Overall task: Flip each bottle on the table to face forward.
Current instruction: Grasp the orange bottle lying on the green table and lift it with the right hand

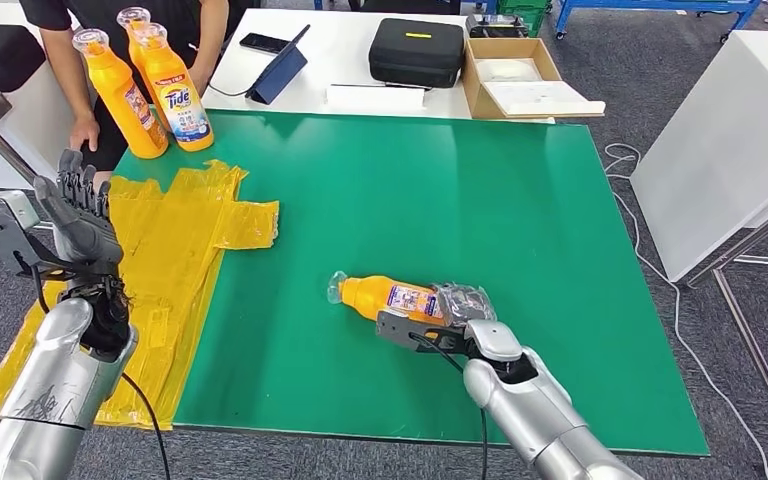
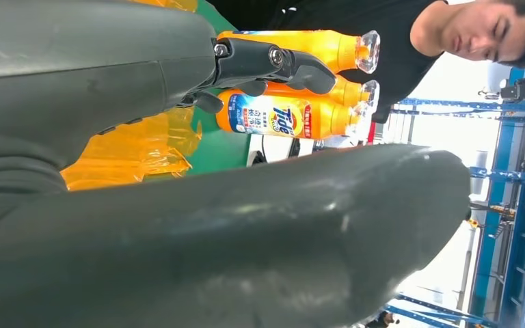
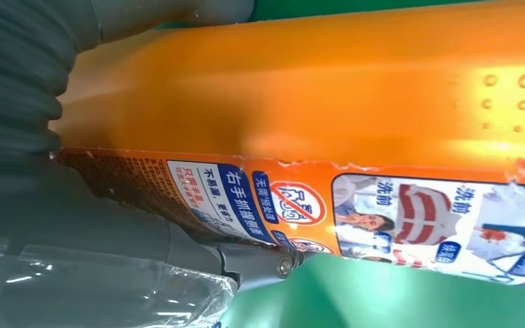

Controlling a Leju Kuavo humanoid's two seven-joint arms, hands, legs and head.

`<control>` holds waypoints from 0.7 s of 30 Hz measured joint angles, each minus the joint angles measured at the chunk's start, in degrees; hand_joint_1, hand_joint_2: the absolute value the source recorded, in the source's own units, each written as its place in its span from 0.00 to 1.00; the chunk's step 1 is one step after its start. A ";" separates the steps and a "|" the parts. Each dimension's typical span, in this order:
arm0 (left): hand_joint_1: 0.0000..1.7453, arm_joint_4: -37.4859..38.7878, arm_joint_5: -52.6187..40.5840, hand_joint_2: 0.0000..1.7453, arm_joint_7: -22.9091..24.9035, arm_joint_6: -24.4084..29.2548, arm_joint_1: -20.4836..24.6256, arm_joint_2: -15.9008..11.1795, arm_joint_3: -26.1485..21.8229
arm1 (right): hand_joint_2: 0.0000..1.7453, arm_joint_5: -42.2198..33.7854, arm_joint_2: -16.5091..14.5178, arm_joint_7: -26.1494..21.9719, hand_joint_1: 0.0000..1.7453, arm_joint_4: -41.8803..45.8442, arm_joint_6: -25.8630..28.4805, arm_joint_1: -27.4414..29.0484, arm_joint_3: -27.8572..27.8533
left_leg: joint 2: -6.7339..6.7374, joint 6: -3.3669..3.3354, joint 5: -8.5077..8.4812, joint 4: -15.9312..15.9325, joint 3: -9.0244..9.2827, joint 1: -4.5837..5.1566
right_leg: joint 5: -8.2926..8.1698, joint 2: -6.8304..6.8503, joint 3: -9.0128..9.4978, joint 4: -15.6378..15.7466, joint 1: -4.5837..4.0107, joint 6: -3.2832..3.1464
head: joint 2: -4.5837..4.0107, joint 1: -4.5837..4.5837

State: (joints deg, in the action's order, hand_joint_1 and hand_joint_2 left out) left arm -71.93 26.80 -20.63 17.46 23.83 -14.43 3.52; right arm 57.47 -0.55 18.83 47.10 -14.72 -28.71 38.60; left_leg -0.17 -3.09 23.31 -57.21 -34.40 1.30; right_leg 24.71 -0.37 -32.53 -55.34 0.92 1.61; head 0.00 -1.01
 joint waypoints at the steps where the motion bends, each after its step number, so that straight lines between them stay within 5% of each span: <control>1: 0.00 0.07 0.08 0.00 -0.04 0.04 0.05 0.01 0.05 | 1.00 0.03 -0.12 -0.07 1.00 -0.69 0.38 -0.23 -0.07 | 0.00 0.01 -0.01 0.00 0.02 0.00 | 0.00 0.00 0.01 0.00 0.00 -0.01 | 0.00 0.00; 21: 0.00 1.45 0.59 0.00 -0.64 -1.20 0.81 0.68 0.95 | 1.00 0.61 -0.91 -1.18 1.00 -8.03 3.99 -2.86 -2.24 | -0.07 0.05 -0.16 0.02 0.37 -0.05 | -0.13 0.01 -0.24 0.03 0.02 -0.20 | 0.00 0.00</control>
State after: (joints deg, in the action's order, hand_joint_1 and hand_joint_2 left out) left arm -70.48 27.38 -21.28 16.26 24.64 -13.74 4.47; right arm 58.07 -1.45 17.66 39.07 -10.73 -31.57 36.36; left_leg -0.24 -3.04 23.15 -57.19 -34.03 1.24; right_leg 24.58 -0.36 -32.77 -55.31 0.94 1.41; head 0.00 -1.01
